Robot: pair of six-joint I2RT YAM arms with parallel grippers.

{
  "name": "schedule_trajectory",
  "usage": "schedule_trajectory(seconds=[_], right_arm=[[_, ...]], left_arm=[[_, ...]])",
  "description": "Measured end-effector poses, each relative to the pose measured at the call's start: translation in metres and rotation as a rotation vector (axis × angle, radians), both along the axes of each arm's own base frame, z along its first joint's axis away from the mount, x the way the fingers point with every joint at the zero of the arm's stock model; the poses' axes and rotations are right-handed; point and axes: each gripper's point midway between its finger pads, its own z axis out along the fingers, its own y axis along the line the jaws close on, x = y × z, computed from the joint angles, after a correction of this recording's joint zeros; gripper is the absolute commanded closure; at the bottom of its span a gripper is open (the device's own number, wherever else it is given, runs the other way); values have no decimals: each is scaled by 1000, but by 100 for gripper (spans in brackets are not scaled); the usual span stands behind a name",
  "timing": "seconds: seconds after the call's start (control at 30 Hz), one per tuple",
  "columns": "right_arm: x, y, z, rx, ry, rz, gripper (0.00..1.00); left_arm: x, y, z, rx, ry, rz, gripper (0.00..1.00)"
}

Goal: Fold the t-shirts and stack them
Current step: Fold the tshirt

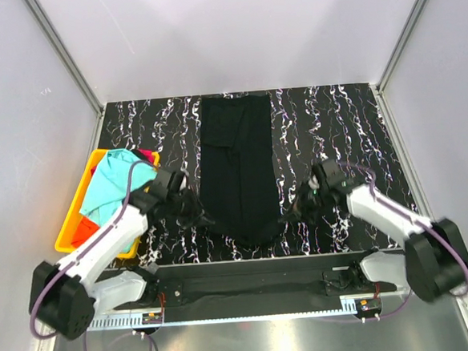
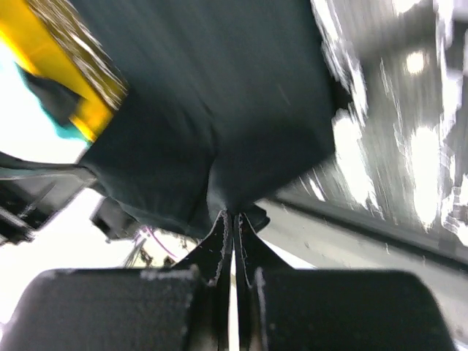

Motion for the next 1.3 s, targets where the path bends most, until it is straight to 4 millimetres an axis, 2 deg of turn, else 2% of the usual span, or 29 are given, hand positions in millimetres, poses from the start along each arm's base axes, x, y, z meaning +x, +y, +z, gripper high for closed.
schedule_trajectory(seconds=[0.1,0.27,0.37,0.53,0.67,0.9,1.13,1.3], right_arm=[[48,-4,12,5,-47,-12,100],[114,-8,18,2,-93,9,100],[143,-9,18,9,-109,23,100],[180,-8,18,26,-125,40,100],[209,-4,18,47,-133,51,100],[248,-3,20,58,-155,57,100],[273,-11,12,70,-146,49,100],[273,-10,-6,72,-103,61,100]], left_arm=[[33,4,1,24,-11,53,100],[85,18,-6,62,-4,127,100],[115,23,-8,71,-21,145,100],[161,25,-11,50,-64,152,100],[187,29,-20,21,-64,170,100],[237,26,-22,-38,-86,166,100],[258,28,-23,-60,-95,171,100],[269,31,-32,-71,-80,175,100]])
